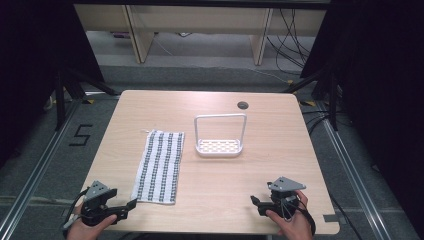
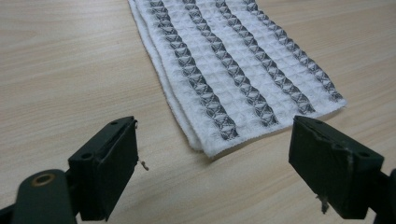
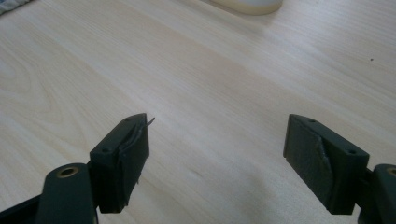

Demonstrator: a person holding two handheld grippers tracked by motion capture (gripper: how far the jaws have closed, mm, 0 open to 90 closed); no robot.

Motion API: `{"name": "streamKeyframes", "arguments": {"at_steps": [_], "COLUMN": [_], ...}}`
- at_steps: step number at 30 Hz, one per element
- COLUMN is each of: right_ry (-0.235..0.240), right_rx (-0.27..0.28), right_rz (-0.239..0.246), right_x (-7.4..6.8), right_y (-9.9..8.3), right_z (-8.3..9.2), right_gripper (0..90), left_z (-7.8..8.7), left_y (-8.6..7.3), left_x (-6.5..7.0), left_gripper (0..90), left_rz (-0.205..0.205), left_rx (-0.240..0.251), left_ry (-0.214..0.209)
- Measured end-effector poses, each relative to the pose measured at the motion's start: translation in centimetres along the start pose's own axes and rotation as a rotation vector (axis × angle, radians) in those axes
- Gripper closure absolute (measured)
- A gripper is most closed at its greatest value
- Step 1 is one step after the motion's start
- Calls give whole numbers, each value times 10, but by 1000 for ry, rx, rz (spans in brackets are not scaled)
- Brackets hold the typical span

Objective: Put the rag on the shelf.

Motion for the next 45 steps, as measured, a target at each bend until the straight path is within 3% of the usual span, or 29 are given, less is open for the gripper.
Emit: {"name": "streamKeyframes", "arguments": {"at_steps": [2, 5, 8, 17, 19, 20, 23, 24, 27, 28, 29, 31, 37, 41, 42, 43, 45], "right_ry": [-7, 2, 21, 60, 82, 84, 102, 128, 136, 131, 134, 139, 221, 242, 253, 262, 272], "right_rx": [2, 17, 23, 69, 60, 68, 68, 74, 81, 81, 77, 77, 86, 90, 93, 87, 88], "right_rz": [-19, 14, 8, 96, 91, 109, 105, 107, 130, 147, 145, 149, 204, 236, 262, 266, 284], "right_x": [0, -3, -10, -28, -35, -37, -42, -48, -51, -52, -54, -58, -87, -98, -104, -108, -114], "right_y": [1, 4, 10, 34, 38, 42, 45, 50, 56, 58, 60, 63, 86, 96, 102, 104, 108], "right_z": [0, -2, -3, -14, -17, -21, -24, -27, -32, -35, -37, -40, -56, -63, -69, -71, -76], "right_gripper": [237, 241, 253, 282, 286, 287, 296, 303, 306, 307, 310, 316, 350, 358, 364, 366, 379], "left_z": [-1, -1, -1, -3, -4, -4, -8, -7, -7, -8, -7, -8, -11, -11, -12, -11, -11], "left_y": [0, 0, 0, -1, -2, -3, -1, -2, -3, -2, -2, -2, 0, 5, 7, 5, 5], "left_x": [0, 0, 0, 1, 1, -2, 2, 2, 1, 2, 0, 1, 2, 0, -2, -6, -8], "left_gripper": [149, 151, 152, 182, 191, 195, 215, 218, 229, 235, 239, 259, 287, 324, 338, 344, 355], "left_rz": [5, 5, 4, -2, -16, -48, -23, -34, -45, -31, -60, -61, -80, -58, -36, -60, -60], "left_rx": [2, 2, 1, -1, -6, -40, -18, -23, -35, -21, -44, -44, -49, -27, -24, -56, -66], "left_ry": [-6, -6, -7, -6, -6, 4, -9, -7, -1, -1, -4, -5, -13, -22, -33, -25, -25]}}
Point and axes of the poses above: each handheld gripper's, and its own axes: z roughly backward along the jaws, y roughly out of its top, x roughly to its right, the point moved 8 cm from there along -z, roughly forward along the jaws, and after that the axes turned 13 degrees about z, right-handed, at the moved point
